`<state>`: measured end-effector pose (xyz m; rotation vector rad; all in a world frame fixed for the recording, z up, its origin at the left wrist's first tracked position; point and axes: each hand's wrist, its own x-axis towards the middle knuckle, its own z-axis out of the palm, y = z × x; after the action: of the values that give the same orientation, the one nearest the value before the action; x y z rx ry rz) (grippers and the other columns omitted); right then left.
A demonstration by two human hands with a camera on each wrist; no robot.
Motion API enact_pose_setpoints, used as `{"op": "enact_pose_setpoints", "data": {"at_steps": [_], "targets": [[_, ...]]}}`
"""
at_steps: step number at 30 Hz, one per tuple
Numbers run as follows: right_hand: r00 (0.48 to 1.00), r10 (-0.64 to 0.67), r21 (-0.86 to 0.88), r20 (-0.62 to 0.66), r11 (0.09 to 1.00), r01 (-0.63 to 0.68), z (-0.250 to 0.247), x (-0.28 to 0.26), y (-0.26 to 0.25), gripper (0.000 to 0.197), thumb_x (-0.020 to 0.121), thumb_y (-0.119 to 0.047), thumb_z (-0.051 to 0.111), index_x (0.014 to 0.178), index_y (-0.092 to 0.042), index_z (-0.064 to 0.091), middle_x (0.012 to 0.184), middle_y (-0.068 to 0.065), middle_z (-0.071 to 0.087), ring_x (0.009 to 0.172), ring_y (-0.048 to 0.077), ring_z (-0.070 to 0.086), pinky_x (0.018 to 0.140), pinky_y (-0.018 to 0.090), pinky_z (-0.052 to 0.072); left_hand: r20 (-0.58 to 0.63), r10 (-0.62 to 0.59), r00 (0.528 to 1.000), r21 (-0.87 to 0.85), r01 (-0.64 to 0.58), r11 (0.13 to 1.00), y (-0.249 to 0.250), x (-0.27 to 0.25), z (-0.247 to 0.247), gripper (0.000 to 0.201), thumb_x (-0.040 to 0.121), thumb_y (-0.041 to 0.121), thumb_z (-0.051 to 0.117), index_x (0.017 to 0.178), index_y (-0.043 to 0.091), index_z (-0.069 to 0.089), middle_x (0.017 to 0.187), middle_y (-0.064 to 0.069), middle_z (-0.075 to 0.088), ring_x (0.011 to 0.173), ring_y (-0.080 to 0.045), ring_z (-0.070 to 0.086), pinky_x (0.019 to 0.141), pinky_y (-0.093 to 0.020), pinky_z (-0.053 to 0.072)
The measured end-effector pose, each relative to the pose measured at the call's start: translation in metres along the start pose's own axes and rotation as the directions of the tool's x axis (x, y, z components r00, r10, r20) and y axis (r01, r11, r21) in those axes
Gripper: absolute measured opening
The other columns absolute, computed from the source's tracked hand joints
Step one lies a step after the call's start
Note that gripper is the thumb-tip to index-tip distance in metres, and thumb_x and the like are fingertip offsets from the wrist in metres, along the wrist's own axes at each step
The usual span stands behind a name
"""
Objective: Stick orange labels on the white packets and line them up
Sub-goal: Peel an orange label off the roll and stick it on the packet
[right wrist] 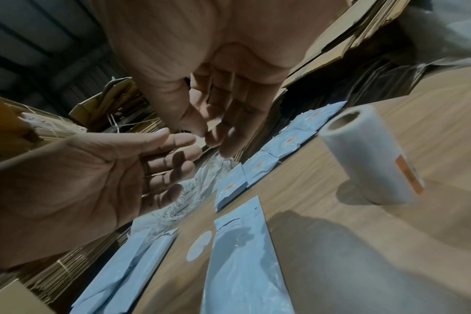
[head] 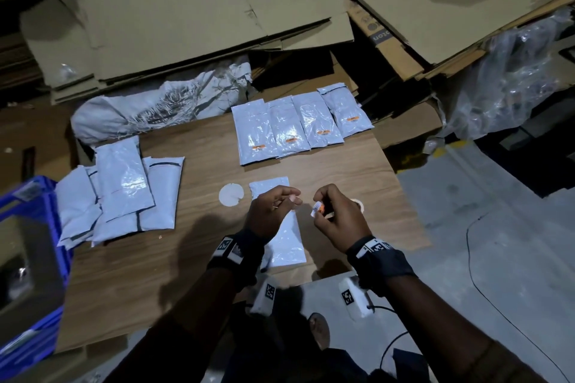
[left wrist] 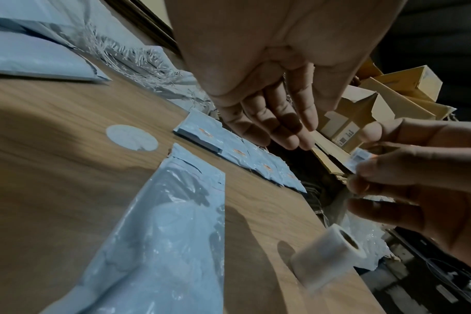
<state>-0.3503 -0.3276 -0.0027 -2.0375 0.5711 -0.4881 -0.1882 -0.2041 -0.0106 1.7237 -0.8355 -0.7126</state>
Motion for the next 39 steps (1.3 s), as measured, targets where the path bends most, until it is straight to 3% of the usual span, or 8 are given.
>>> {"op": "enact_pose_setpoints", "data": {"at_steps": [7,13,19,24,28,34,37,39], "targets": [[0.995,0.011,-0.016,0.103,1.0,-0.009,0.01,0.002,-0.009,0.041,0.086,-0.011,0.066,0.121,-0.028,0.053,0.085,-0.007,0.06,0.075,0.013,0.06,0.065,0.027,0.048,-0.035,0.031,0.999,0.031,-0.03,0.999,0.001,-0.014,-0.012,0.022,0.091,0.027,0.064,0.109,0.016,0.073,0.095,0.004,0.079,0.095,-0.015,0.074,0.093,-0.05,0.056],[0.993,-0.001,-0.023,0.121,1.0,0.004,0.016,0.001,-0.015,0.044,0.09,-0.01,0.063,0.129,-0.028,0.051,0.082,-0.006,0.063,0.078,0.013,0.064,0.074,0.033,0.053,-0.048,0.042,0.998,0.053,-0.039,0.998,-0.003,-0.024,-0.017,0.021,0.091,0.031,0.069,0.11,0.023,0.072,0.097,0.004,0.078,0.098,-0.015,0.073,0.093,-0.049,0.057],[0.99,-0.01,0.044,0.141,0.999,0.004,0.021,-0.001,-0.02,0.045,0.093,-0.005,0.06,0.133,-0.023,0.049,0.085,0.0,0.062,0.072,0.013,0.06,0.064,0.015,0.043,-0.041,0.021,0.999,0.02,-0.02,1.0,-0.003,-0.029,-0.021,0.026,0.09,0.034,0.07,0.114,0.023,0.07,0.098,0.001,0.078,0.1,-0.017,0.072,0.096,-0.048,0.055],[0.985,0.016,0.089,0.173,0.995,-0.032,0.021,-0.002,-0.025,0.056,0.09,-0.003,0.064,0.139,-0.022,0.043,0.091,0.001,0.062,0.073,0.016,0.063,0.068,0.023,0.049,-0.013,-0.01,1.0,-0.022,0.01,1.0,-0.002,-0.029,-0.021,0.027,0.09,0.031,0.072,0.115,0.023,0.07,0.099,0.001,0.078,0.099,-0.018,0.072,0.099,-0.047,0.054],[0.978,0.042,0.144,0.203,0.987,-0.073,0.021,-0.003,-0.026,0.07,0.084,0.004,0.064,0.139,-0.028,0.035,0.103,0.004,0.059,0.074,0.026,0.065,0.067,0.027,0.052,0.003,-0.021,1.0,-0.038,0.021,0.999,-0.003,-0.027,-0.022,0.027,0.089,0.032,0.072,0.115,0.025,0.069,0.1,0.001,0.078,0.099,-0.018,0.072,0.099,-0.046,0.054],[0.974,0.056,0.12,0.219,0.989,-0.083,0.019,0.0,-0.027,0.073,0.083,0.005,0.069,0.134,-0.03,0.029,0.114,0.005,0.051,0.07,0.029,0.067,0.064,0.018,0.05,0.098,-0.003,0.995,-0.083,0.011,0.996,0.002,-0.03,-0.023,0.028,0.092,0.024,0.067,0.119,0.016,0.068,0.101,-0.003,0.078,0.095,-0.02,0.072,0.095,-0.035,0.054],[0.969,0.069,0.102,0.235,0.99,-0.095,0.017,0.002,-0.027,0.072,0.083,0.004,0.069,0.134,-0.027,0.029,0.114,0.003,0.049,0.07,0.03,0.066,0.064,0.02,0.05,0.131,0.006,0.991,-0.122,0.01,0.992,0.003,-0.031,-0.022,0.03,0.095,0.017,0.055,0.12,0.007,0.067,0.101,-0.009,0.077,0.096,-0.021,0.072,0.088,-0.024,0.051],[0.966,0.074,0.078,0.248,0.992,-0.096,0.017,0.004,-0.026,0.072,0.082,0.003,0.068,0.135,-0.027,0.028,0.115,0.001,0.048,0.068,0.032,0.066,0.064,0.023,0.05,0.155,0.009,0.988,-0.126,0.011,0.992,0.006,-0.032,-0.022,0.028,0.095,0.017,0.058,0.12,0.009,0.068,0.101,-0.008,0.077,0.098,-0.021,0.072,0.09,-0.026,0.052]]}}
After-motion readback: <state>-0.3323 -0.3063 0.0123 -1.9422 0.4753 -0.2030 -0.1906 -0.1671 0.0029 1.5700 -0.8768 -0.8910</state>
